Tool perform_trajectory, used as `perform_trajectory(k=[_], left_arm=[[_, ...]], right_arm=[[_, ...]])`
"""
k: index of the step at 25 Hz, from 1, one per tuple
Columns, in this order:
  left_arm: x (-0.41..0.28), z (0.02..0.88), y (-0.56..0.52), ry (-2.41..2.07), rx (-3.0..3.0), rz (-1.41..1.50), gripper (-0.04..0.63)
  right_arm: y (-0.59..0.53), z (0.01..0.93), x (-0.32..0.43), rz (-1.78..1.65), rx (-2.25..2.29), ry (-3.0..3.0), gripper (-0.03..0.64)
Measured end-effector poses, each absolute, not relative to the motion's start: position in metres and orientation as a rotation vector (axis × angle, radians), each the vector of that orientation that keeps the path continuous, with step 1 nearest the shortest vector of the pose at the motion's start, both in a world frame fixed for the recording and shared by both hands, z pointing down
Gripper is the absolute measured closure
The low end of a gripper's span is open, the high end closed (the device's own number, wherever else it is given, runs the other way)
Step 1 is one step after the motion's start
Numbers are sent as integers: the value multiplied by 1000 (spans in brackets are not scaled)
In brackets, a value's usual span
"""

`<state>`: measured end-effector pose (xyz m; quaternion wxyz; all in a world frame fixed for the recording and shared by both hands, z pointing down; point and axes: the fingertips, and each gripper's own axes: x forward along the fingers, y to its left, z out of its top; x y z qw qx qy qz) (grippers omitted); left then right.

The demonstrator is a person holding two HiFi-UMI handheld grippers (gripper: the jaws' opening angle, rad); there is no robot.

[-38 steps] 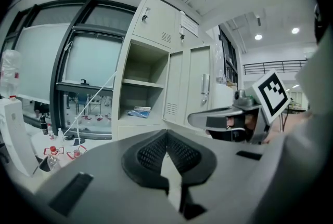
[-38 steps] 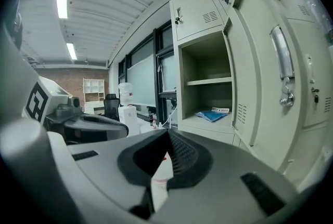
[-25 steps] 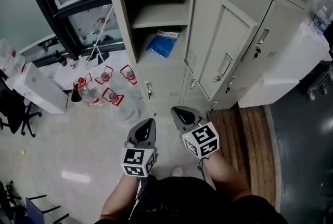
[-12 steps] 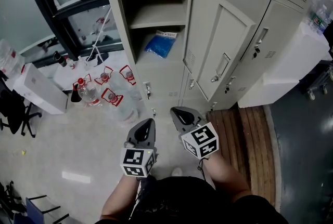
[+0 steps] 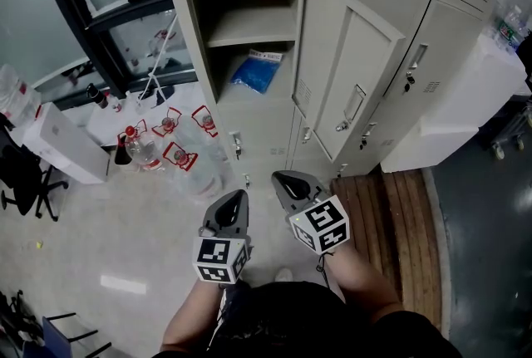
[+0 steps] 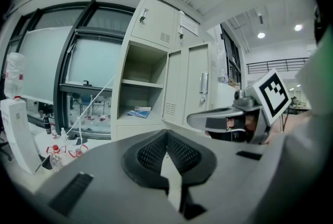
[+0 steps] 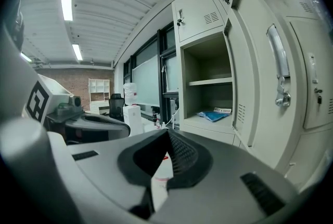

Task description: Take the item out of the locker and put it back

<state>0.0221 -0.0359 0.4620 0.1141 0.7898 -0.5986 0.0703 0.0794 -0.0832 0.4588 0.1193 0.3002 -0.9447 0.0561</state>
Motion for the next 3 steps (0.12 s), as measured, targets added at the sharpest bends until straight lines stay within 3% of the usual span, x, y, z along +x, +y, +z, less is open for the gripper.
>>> perform_trajectory(k=[3], left_arm=[[22,461,-35,-1757,2317,207,591]], right_arm=[[-82,458,79,163,874,-2764,617]])
